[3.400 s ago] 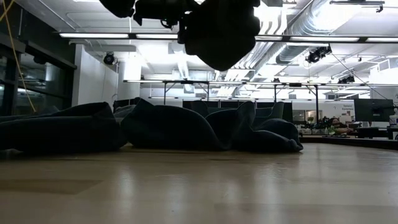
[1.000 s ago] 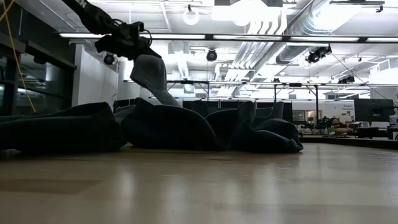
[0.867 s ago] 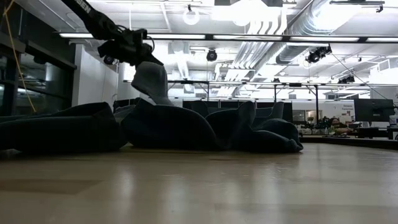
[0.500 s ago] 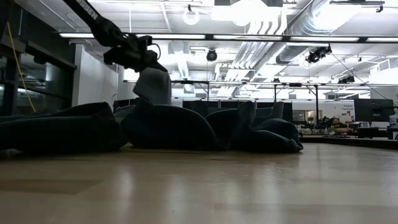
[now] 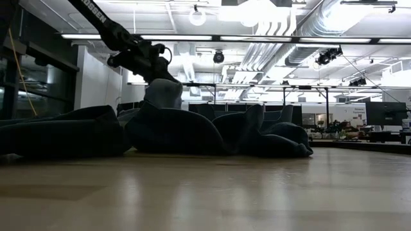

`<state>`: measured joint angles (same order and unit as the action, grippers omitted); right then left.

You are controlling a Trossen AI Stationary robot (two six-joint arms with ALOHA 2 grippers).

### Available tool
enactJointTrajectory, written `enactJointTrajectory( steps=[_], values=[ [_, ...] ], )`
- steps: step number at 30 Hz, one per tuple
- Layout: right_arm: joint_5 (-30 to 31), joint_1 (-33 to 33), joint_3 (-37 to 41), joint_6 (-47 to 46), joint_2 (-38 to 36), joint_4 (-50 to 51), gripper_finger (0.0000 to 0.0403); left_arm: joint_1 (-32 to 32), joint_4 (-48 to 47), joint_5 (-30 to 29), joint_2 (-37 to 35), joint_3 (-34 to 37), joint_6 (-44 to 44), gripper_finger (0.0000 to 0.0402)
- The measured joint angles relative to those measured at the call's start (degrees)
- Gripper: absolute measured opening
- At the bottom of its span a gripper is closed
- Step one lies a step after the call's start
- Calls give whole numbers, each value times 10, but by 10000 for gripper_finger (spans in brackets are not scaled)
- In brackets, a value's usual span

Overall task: Pick & Place hat
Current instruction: Put the gray cap into the yellow bin

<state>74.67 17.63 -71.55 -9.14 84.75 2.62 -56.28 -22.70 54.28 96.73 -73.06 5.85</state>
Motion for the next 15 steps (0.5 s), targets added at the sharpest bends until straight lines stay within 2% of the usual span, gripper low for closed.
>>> enactJointTrajectory(
  steps=[7, 12, 15],
  values=[
    [0, 0, 0, 0, 0, 1, 129, 1, -52, -56, 0, 0, -31, 20],
    [-8, 0, 0, 0, 0, 2, 129, 1, -90, -141, 0, 0, -56, 20],
    [-16, 0, 0, -1, 0, 5, 129, 1, -87, -150, 0, 0, -55, 20]
  ],
)
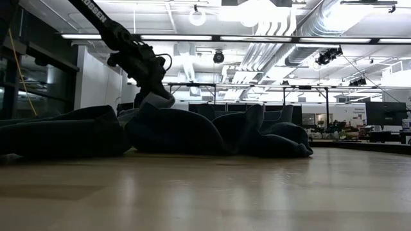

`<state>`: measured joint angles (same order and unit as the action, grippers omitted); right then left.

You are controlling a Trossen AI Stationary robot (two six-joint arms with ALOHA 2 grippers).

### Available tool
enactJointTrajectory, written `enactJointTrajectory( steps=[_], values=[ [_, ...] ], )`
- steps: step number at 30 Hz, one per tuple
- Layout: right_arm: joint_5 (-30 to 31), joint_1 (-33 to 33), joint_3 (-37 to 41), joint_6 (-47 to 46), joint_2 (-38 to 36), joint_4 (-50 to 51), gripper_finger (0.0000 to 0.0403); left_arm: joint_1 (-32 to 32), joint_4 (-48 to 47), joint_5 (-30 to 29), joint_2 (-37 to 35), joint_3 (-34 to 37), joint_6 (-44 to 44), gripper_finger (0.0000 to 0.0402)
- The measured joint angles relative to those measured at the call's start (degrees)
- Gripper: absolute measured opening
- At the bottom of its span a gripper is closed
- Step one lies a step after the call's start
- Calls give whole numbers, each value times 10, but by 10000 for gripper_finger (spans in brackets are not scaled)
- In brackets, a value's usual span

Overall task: Pick & Place hat
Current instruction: Put the gray cap into the yellow bin

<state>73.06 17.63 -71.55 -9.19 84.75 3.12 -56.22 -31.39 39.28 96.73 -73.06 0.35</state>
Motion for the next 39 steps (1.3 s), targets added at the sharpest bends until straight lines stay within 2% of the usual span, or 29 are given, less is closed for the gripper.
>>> enactJointTrajectory(
  steps=[5, 12, 29, 39],
  values=[
    [0, 0, 0, -1, 0, 1, 129, 0, -37, -38, 0, 0, 14, 20],
    [-8, 0, 0, -48, 0, 36, 129, 8, -65, -64, -1, 0, 15, 20],
    [-11, -2, 0, -73, 0, 72, 129, 8, -128, -39, -34, 0, 42, 20],
    [-58, -24, 0, -74, 0, 75, 129, 13, -139, -4, -37, -10, 57, 20]
  ],
)
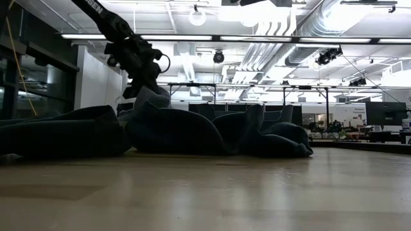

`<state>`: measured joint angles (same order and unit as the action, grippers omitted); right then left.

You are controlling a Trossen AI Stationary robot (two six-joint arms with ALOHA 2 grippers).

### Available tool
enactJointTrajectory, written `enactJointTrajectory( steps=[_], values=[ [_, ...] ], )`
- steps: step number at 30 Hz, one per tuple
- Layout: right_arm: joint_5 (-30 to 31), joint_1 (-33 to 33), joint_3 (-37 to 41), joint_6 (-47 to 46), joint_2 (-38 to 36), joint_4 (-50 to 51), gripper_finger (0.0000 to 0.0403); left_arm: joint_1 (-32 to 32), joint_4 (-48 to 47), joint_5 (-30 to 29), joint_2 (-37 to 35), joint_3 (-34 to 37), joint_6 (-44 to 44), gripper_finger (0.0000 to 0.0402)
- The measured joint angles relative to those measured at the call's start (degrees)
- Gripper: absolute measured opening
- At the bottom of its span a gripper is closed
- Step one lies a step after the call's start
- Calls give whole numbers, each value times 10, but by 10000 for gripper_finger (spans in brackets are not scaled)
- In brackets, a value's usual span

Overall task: Pick & Place hat
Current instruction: Put the gray cap into the yellow bin

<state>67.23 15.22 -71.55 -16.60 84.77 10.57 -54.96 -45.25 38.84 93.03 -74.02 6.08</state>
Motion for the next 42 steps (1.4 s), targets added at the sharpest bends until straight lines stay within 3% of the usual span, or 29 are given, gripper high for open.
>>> enactJointTrajectory(
  steps=[8, 16, 29, 35, 42],
  values=[
    [-2, -3, 0, 0, 0, 9, 129, -1, -46, -4, 0, -64, 2, 20],
    [-2, -3, 0, -5, 0, 13, 129, 18, -82, -8, 0, -74, 8, 20],
    [-24, -2, 0, -15, 0, 22, 129, 36, -14, -87, 20, -73, 33, 20],
    [-28, -1, 0, -16, 0, 21, 129, 38, -11, -95, 39, -73, -6, 20],
    [-44, -1, 0, -33, 0, 33, 129, 44, -6, -161, 63, -74, -30, 20]
  ],
)
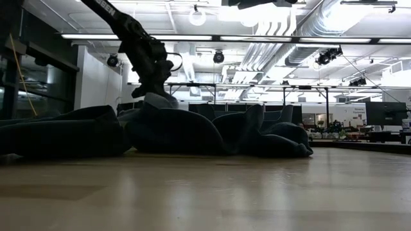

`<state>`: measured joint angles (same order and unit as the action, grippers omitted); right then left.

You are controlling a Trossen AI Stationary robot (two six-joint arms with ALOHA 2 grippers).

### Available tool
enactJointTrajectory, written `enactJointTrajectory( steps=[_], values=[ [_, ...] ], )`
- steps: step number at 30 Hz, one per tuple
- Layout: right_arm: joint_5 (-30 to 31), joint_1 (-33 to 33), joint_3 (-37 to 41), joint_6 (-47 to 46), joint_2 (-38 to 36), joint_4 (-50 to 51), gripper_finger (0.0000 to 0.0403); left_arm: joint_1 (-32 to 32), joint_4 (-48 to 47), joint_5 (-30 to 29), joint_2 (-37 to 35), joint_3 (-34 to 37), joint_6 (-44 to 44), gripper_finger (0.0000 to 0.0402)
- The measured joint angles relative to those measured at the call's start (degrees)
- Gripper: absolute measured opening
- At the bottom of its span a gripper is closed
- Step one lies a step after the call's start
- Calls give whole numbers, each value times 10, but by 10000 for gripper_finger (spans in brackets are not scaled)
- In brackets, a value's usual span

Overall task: Pick & Place hat
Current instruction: Put the gray cap into the yellow bin

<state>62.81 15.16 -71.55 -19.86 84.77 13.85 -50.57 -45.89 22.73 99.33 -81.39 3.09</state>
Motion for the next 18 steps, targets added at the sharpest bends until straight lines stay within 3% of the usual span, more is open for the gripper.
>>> enactJointTrajectory(
  steps=[18],
  values=[
    [-18, 0, 0, -43, 0, 42, 129, 8, -4, -133, 3, 0, -59, 20]
  ],
)
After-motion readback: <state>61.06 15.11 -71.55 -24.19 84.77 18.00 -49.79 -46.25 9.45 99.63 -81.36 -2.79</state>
